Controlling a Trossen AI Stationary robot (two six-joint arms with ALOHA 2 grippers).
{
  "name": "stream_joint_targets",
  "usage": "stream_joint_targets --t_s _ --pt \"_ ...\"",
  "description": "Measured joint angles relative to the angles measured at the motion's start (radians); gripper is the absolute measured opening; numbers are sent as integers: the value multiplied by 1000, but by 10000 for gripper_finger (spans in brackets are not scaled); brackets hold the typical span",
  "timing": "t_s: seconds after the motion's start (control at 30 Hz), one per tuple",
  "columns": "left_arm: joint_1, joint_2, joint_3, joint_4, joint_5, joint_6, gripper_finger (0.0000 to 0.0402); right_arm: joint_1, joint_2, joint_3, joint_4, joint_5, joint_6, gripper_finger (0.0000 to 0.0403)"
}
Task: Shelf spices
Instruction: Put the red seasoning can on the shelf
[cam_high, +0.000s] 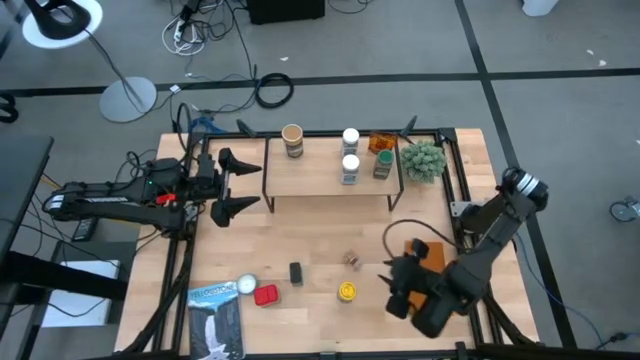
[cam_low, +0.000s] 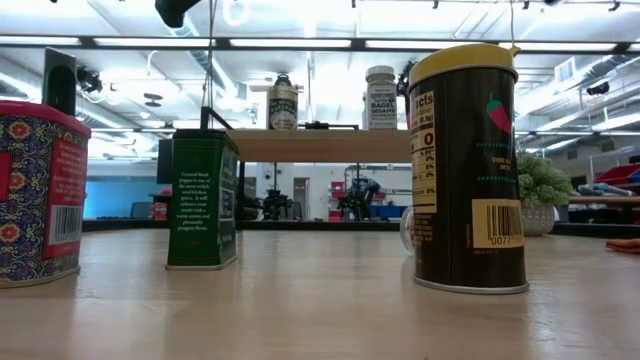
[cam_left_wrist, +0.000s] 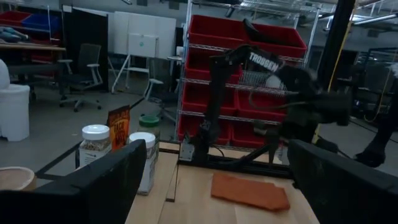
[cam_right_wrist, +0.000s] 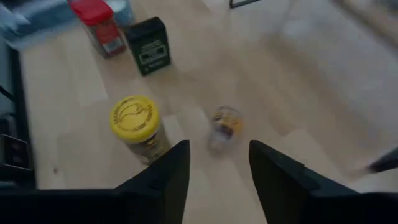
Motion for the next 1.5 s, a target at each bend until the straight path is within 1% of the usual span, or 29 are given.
stream_joint_targets --t_s 0.07,0.17,0.23,0.3,0.37,0.47,0.53,0.57,0.7,0.77,0.83,1.0,1.17,1.23,1.3,1.37,1.5 --pt "0 0 0 -1 0 0 396 32 -38 -121 133 40 41 156" --pt "0 0 0 -1 0 -9 396 46 -75 -287 379 68 24 146" --pt "0 0 0 -1 0 -10 396 31 -98 -388 561 83 -41 140" --pt "0 0 0 -6 0 -13 396 3 -115 -487 778 74 -144 134" --pt "0 0 0 -20 0 -39 396 -42 -131 -584 1009 9 -267 129" --pt "0 0 0 -36 0 -47 396 -139 -153 -716 1355 -152 -454 122" --pt "0 0 0 -39 -9 -39 396 -211 -172 -788 1508 -250 -550 116" --pt "0 0 0 -41 -16 -28 396 -245 -188 -818 1547 -288 -585 114" --pt "0 0 0 -39 -42 -25 396 -366 -283 -905 1563 -414 -655 110" --pt "0 0 0 -38 -55 -23 396 -407 -337 -941 1560 -482 -676 110" --pt "0 0 0 -38 -58 -24 396 -436 -384 -975 1561 -519 -682 110" --pt "0 3 0 -37 -58 -32 396 -474 -441 -1026 1557 -522 -681 110" --pt "-1 47 2 -36 -58 -52 396 -476 -436 -1032 1558 -527 -668 110" --pt "-9 78 22 -62 -58 -56 396 -476 -432 -1032 1557 -527 -677 111" --pt "-28 116 54 -127 -63 -58 396 -476 -427 -1032 1557 -527 -681 110" --pt "-58 168 106 -199 -91 -58 396 -476 -426 -1032 1550 -527 -682 109" --pt "-137 295 238 -420 -148 -96 396 -476 -426 -1032 1551 -526 -682 110"
